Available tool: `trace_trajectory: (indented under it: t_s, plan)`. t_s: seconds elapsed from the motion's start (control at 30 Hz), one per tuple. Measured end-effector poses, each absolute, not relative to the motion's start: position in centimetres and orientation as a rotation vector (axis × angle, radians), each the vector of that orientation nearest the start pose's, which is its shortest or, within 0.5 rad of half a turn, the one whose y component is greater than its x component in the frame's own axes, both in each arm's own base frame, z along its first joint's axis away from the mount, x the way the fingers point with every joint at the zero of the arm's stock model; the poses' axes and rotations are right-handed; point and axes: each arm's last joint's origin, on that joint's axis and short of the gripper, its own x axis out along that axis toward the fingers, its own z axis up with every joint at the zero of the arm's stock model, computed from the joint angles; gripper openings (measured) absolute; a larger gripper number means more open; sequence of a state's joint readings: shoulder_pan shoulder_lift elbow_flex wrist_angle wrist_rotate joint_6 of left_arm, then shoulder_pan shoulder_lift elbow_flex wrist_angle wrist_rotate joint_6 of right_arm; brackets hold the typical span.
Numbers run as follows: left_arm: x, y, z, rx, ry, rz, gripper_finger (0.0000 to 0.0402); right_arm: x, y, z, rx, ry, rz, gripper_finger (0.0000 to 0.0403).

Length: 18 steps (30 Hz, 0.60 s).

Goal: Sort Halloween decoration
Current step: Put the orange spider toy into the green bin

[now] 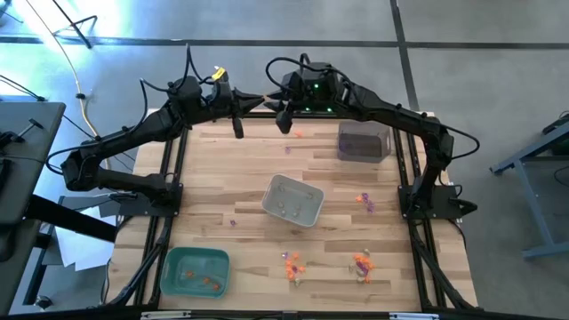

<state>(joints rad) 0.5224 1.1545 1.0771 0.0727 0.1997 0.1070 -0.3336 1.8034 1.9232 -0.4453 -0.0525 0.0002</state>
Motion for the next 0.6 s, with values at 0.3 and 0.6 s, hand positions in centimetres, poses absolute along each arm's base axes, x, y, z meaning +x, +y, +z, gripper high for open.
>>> trace_trajectory:
  t_s: [0.3, 0.6]
  plan:
    - [22.3, 12.3, 38.9, 0.147, 0.018, 0.347, 0.0, 38.2, -14.2, 41.5, 0.078, 0.36, -0.305, 0.0129]
    - [20.2, 11.4, 39.2, 0.099, 0.079, 0.427, 0.0, 37.9, -14.2, 40.9, 0.089, 0.417, -0.305, 0.0129]
